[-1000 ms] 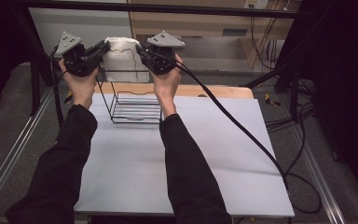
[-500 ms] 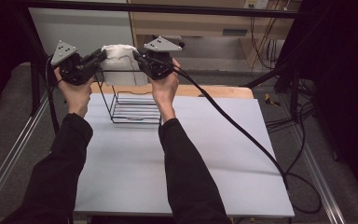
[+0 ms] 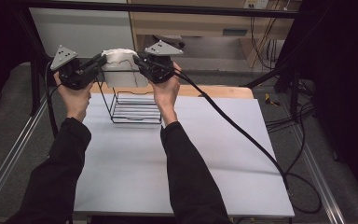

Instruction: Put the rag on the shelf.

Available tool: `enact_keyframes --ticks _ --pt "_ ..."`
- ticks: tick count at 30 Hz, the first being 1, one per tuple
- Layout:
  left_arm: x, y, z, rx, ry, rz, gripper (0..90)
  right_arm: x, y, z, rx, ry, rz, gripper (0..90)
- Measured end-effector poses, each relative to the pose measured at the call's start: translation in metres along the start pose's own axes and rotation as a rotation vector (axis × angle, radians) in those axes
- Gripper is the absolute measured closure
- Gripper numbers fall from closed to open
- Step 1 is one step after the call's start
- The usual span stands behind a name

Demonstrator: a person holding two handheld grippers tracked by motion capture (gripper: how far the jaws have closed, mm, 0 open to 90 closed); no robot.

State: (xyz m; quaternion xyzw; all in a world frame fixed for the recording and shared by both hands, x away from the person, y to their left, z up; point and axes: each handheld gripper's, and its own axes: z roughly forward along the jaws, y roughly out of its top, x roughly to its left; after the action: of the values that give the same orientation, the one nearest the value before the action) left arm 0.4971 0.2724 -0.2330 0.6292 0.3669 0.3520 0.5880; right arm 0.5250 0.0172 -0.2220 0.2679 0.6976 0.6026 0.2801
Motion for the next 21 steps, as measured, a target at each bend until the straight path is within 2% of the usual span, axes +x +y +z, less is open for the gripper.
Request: enact_keyframes --ticks 5,11,21 --pt "-0.001 -0.002 -0.006 0.005 -0.012 0.006 81.6 0.003 -0.002 -0.003 0.007 0.013 -0.006 78.7" --pt "-0.003 -0.006 -0.013 0.008 -0.018 0.006 81.6 0.010 -0.003 -0.008 0.029 0.016 -0.044 77.8" --pt "-0.006 -0.011 -0.020 0.032 -0.027 0.002 80.9 0.015 -0.004 -0.013 0.074 0.024 -0.033 75.8"
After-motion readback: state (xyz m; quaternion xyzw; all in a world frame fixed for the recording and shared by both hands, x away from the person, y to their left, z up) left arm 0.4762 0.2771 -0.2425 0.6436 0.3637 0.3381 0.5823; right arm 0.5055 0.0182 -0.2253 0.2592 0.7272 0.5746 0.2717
